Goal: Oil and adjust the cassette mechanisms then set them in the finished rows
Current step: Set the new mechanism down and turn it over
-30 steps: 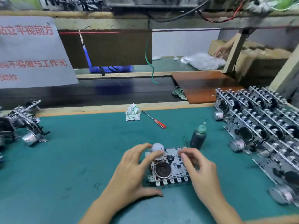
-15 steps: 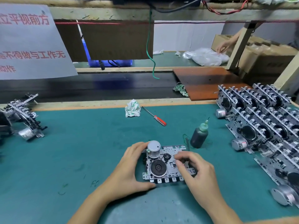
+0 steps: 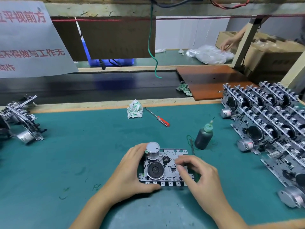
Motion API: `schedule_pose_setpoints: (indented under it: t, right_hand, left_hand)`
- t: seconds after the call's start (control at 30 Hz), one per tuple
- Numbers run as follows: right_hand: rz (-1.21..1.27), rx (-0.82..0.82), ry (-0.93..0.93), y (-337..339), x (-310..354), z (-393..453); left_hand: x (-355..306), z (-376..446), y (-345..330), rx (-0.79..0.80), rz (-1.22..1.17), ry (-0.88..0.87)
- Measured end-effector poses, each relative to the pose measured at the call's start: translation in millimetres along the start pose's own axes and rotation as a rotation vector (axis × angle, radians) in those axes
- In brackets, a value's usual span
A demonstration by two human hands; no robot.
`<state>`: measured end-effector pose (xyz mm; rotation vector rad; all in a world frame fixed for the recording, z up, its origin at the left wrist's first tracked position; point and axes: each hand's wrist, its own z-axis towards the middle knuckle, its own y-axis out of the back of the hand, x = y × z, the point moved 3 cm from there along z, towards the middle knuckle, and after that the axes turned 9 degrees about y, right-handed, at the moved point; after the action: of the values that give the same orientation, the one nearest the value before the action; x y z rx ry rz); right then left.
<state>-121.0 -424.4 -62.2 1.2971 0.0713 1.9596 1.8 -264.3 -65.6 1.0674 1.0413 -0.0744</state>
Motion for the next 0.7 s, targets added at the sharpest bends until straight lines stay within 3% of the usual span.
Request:
schedule_pose_setpoints:
  t: [0.13, 0.4, 0.5, 0.63, 0.7]
  right_hand:
    - [0.018, -0.008, -0.026, 0.6, -2.1, -1.0]
    - [-0.005, -0.004, 0.014, -0.5, -0.5, -0.8]
    - [-0.061, -0.147, 0.031, 6.1, -1.7, 5.4]
    - [0.034, -0.427, -0.101, 26.5, -11.9, 17.6]
    - [0.020, -0.469, -0.177, 39.0, -18.9, 26.7]
  left_hand:
    - [7.4, 0.7, 2.9, 0.087, -0.009, -0.002]
    - [6.3, -1.5, 2.3, 0.064, 0.039, -0.021]
    - [5.1, -0.9, 4.5, 0.032, 0.026, -0.005]
    - [5.5, -0.8, 5.5, 0.027, 0.026, 0.004]
    - [4.7, -0.9, 5.7, 0.019, 0.034, -0.002]
